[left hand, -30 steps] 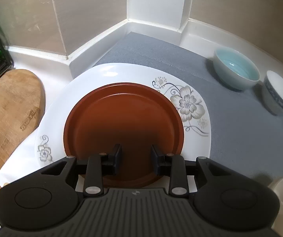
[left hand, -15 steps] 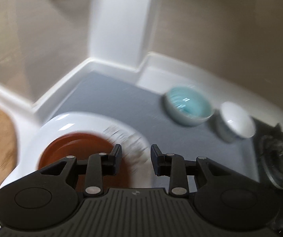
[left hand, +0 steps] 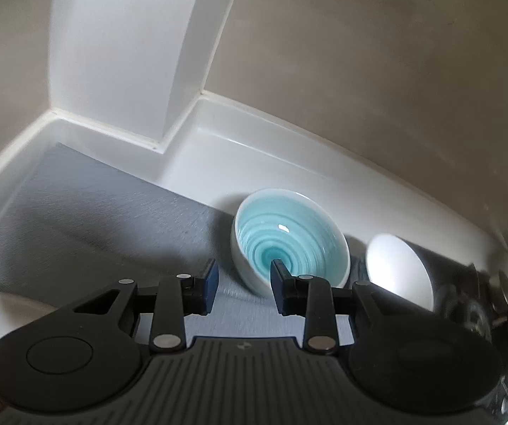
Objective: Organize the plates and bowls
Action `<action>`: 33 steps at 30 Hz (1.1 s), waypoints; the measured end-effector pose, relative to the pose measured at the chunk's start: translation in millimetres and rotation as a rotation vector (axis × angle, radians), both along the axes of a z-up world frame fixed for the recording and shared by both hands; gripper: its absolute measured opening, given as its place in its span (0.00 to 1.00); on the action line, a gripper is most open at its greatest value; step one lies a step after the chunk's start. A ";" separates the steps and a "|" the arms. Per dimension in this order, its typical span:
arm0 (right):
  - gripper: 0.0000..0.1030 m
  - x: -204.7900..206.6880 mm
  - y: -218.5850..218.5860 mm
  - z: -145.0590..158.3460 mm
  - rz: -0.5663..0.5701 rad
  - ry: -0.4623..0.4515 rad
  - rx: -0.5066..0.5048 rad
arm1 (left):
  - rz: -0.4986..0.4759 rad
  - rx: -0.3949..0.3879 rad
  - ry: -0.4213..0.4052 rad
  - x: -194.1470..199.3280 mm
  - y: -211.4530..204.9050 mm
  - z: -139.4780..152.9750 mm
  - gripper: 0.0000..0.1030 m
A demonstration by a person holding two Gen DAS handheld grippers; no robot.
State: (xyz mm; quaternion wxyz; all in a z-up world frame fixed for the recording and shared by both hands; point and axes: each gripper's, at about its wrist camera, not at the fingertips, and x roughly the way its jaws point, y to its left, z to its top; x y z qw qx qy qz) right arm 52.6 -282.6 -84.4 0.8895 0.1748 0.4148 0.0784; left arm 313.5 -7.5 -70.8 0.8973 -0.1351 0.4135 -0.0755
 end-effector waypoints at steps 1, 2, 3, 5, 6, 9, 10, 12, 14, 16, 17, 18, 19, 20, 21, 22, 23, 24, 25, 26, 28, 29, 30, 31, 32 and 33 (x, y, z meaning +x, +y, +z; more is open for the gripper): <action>0.27 -3.1 0.0 1.8 -0.025 0.000 -0.003 | -0.006 -0.002 0.001 6.4 -2.2 -3.6 0.34; 0.26 -6.5 -0.5 3.4 -0.051 -0.002 -0.008 | -0.010 -0.003 0.003 13.5 -5.0 -7.5 0.34; 0.26 -10.2 -0.3 4.6 -0.078 -0.004 -0.013 | -0.010 -0.004 0.011 18.6 -5.2 -10.0 0.34; 0.26 -16.8 -1.0 6.6 -0.129 0.007 -0.026 | 0.003 0.002 0.033 31.6 -3.0 -18.0 0.34; 0.26 -20.0 -1.2 8.1 -0.153 0.010 -0.032 | 0.008 0.005 0.039 36.3 -2.2 -20.6 0.34; 0.26 -30.0 -0.8 12.2 -0.206 0.012 -0.032 | 0.025 0.002 0.057 46.1 2.3 -27.6 0.25; 0.26 -31.4 -0.6 12.5 -0.216 0.017 -0.033 | 0.021 -0.001 0.066 48.1 4.1 -30.6 0.23; 0.26 -31.8 0.5 12.4 -0.233 0.022 -0.031 | -0.001 -0.008 0.062 47.6 6.1 -32.8 0.14; 0.26 -29.9 1.7 12.0 -0.236 0.021 -0.024 | -0.031 0.003 0.060 44.8 5.0 -31.7 0.12; 0.26 -24.6 4.1 11.4 -0.226 0.019 -0.023 | -0.033 -0.001 0.083 39.1 8.2 -30.0 0.13; 0.26 -21.4 5.3 12.0 -0.219 0.018 -0.023 | -0.034 -0.010 0.095 35.3 10.4 -29.0 0.14; 0.26 -16.5 6.1 13.0 -0.211 0.014 -0.022 | -0.040 -0.016 0.101 30.6 12.3 -27.6 0.14; 0.26 -12.8 6.9 15.2 -0.204 0.007 -0.021 | -0.050 -0.019 0.105 26.5 14.1 -26.8 0.15; 0.26 -8.6 8.1 17.4 -0.195 -0.003 -0.018 | -0.061 -0.018 0.112 22.7 15.2 -26.5 0.14; 0.26 -3.9 9.4 19.2 -0.186 -0.012 -0.015 | -0.069 -0.020 0.122 17.7 16.5 -25.8 0.14; 0.26 0.3 10.4 20.4 -0.181 -0.019 -0.012 | -0.076 -0.023 0.137 13.6 17.9 -25.5 0.14; 0.26 4.5 11.9 21.4 -0.177 -0.021 -0.006 | -0.088 -0.026 0.152 9.0 19.1 -24.6 0.15; 0.26 10.0 13.6 22.4 -0.170 -0.021 0.000 | -0.104 -0.029 0.170 4.2 20.1 -23.7 0.15; 0.26 14.1 15.2 22.8 -0.159 -0.023 0.006 | -0.117 -0.035 0.188 -0.8 21.0 -23.2 0.15; 0.26 18.5 17.0 23.3 -0.146 -0.026 0.008 | -0.134 -0.043 0.204 -6.9 21.7 -22.8 0.15; 0.26 27.6 20.7 23.2 -0.119 -0.029 0.007 | -0.189 -0.048 0.231 -20.1 20.0 -22.1 0.16; 0.26 32.4 22.4 23.2 -0.109 -0.031 0.007 | -0.221 -0.048 0.244 -27.7 18.4 -22.3 0.17; 0.26 38.0 23.9 23.4 -0.100 -0.034 0.008 | -0.254 -0.049 0.251 -34.8 16.4 -22.2 0.19; 0.26 43.0 25.2 23.8 -0.093 -0.037 0.010 | -0.285 -0.046 0.248 -40.6 14.4 -22.0 0.19; 0.26 48.3 26.4 24.0 -0.086 -0.040 0.011 | -0.315 -0.033 0.234 -47.3 12.0 -21.6 0.20; 0.26 54.4 26.8 24.0 -0.079 -0.043 0.010 | -0.331 -0.013 0.217 -53.5 10.2 -21.0 0.19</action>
